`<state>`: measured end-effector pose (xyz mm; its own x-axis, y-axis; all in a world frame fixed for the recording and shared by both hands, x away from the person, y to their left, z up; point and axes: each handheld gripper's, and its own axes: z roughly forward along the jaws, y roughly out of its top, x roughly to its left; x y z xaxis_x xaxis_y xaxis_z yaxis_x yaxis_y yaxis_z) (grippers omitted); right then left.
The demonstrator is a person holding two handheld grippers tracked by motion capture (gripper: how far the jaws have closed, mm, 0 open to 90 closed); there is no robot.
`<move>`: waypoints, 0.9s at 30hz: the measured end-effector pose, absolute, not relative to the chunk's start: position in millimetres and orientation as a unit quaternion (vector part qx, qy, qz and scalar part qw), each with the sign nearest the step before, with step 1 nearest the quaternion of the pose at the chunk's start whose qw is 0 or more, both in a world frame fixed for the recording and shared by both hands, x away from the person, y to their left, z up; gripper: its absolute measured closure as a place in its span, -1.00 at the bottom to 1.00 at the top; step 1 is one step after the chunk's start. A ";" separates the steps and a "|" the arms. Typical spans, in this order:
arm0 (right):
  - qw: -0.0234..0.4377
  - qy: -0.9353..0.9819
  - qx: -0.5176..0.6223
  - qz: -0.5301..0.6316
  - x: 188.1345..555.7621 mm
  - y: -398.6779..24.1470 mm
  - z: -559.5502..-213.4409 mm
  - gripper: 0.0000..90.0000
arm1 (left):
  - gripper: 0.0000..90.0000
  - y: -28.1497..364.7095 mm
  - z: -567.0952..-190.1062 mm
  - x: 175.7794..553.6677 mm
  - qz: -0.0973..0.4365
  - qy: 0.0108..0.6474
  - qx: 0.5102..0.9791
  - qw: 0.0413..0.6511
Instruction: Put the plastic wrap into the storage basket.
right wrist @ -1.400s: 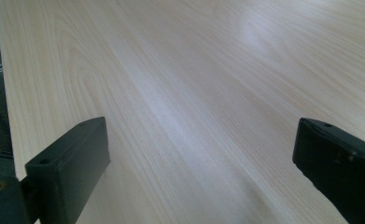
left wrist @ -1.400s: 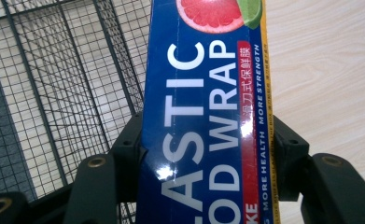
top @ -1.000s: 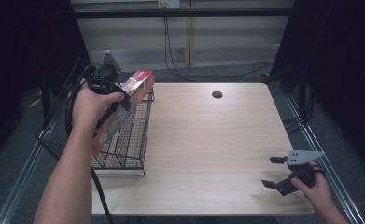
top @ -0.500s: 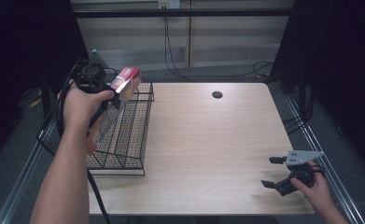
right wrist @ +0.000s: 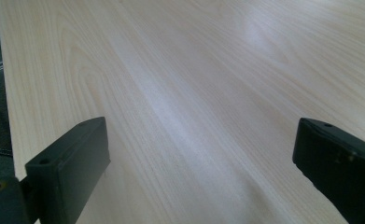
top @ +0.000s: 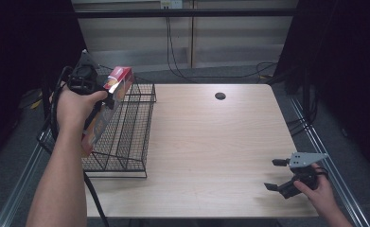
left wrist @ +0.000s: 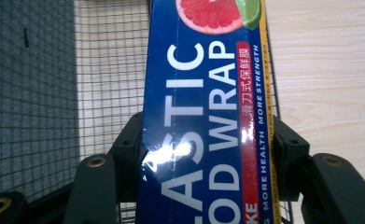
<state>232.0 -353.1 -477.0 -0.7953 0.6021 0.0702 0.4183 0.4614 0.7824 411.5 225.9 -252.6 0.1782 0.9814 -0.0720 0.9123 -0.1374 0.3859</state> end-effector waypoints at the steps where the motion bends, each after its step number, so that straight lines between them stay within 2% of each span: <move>1: 0.109 0.848 0.302 0.423 231.9 -352.9 -476.9 -0.93 | -0.04 227.8 -252.8 411.2 0.101 0.637 0.744 0.175; 17: 0.106 0.849 0.300 0.422 232.4 -351.6 -477.3 -0.93 | -0.05 254.8 -259.3 406.5 0.123 0.676 0.705 0.175; 27: 0.107 0.850 0.299 0.421 232.3 -351.1 -477.1 -0.93 | -0.05 262.9 -269.0 407.8 0.124 0.689 0.696 0.159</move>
<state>232.3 -351.1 -477.1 -0.7986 0.5979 0.0687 0.4171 0.4676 0.7793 407.8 262.9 -269.0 0.0197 0.9987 -0.0476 0.9198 0.0005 0.3923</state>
